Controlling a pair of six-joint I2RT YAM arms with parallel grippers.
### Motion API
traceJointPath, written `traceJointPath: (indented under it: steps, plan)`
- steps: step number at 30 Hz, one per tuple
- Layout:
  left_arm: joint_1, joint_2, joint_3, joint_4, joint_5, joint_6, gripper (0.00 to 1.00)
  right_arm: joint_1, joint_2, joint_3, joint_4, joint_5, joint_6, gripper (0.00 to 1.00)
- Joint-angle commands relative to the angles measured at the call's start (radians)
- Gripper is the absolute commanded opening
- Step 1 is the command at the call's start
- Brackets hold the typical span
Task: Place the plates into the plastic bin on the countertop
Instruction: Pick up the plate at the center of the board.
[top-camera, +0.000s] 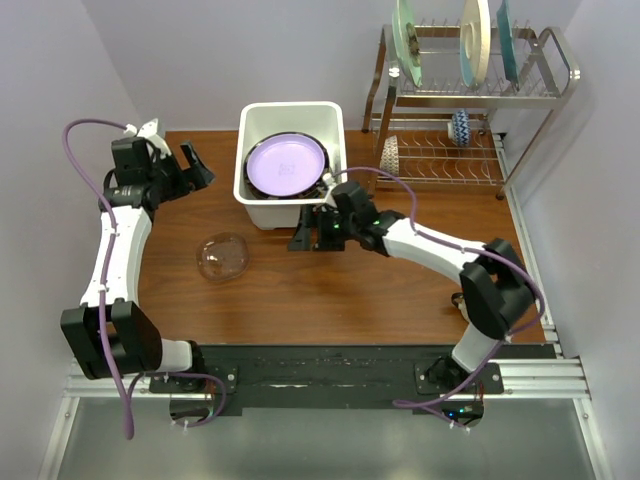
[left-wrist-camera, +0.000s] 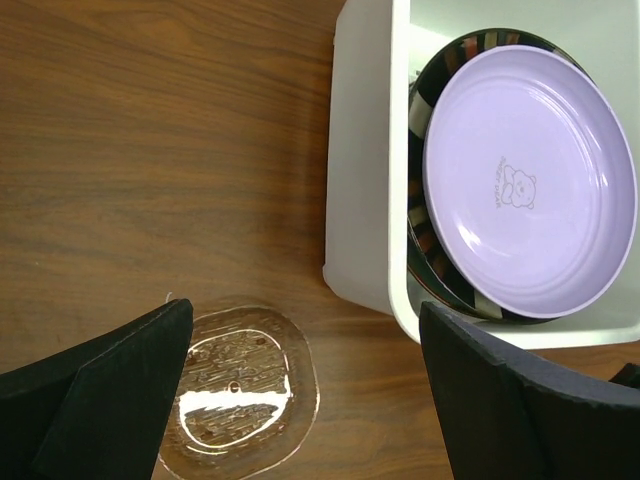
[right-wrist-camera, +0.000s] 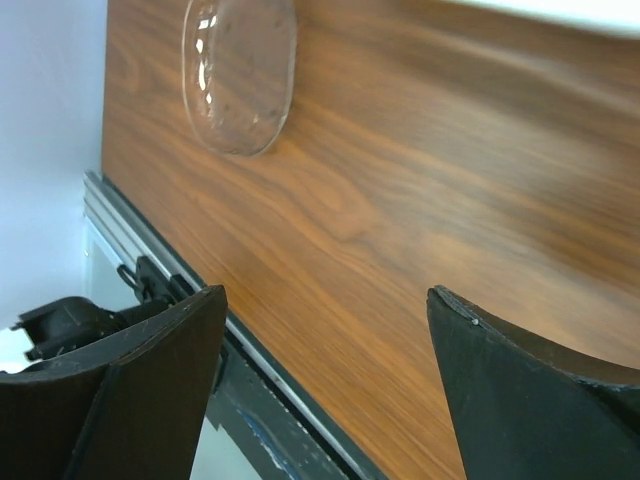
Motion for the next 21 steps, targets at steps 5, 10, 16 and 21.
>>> traceJointPath:
  steps: [5, 10, 16, 21]
  plan:
    - [0.02, -0.038, -0.064, 0.085, 0.033, 0.022, 1.0, 0.125, 0.156, 0.187, -0.001, 0.089, 0.021, 0.81]
    - [0.031, -0.04, -0.091, 0.105, 0.038, 0.027, 1.0, 0.174, 0.239, 0.258, 0.03, 0.113, 0.04, 0.77]
    - [0.059, -0.035, -0.108, 0.122, 0.067, 0.021, 1.0, 0.2, 0.329, 0.305, 0.072, 0.144, 0.075, 0.69]
    - [0.08, -0.037, -0.127, 0.137, 0.099, 0.012, 1.0, 0.217, 0.375, 0.348, 0.073, 0.17, 0.083, 0.66]
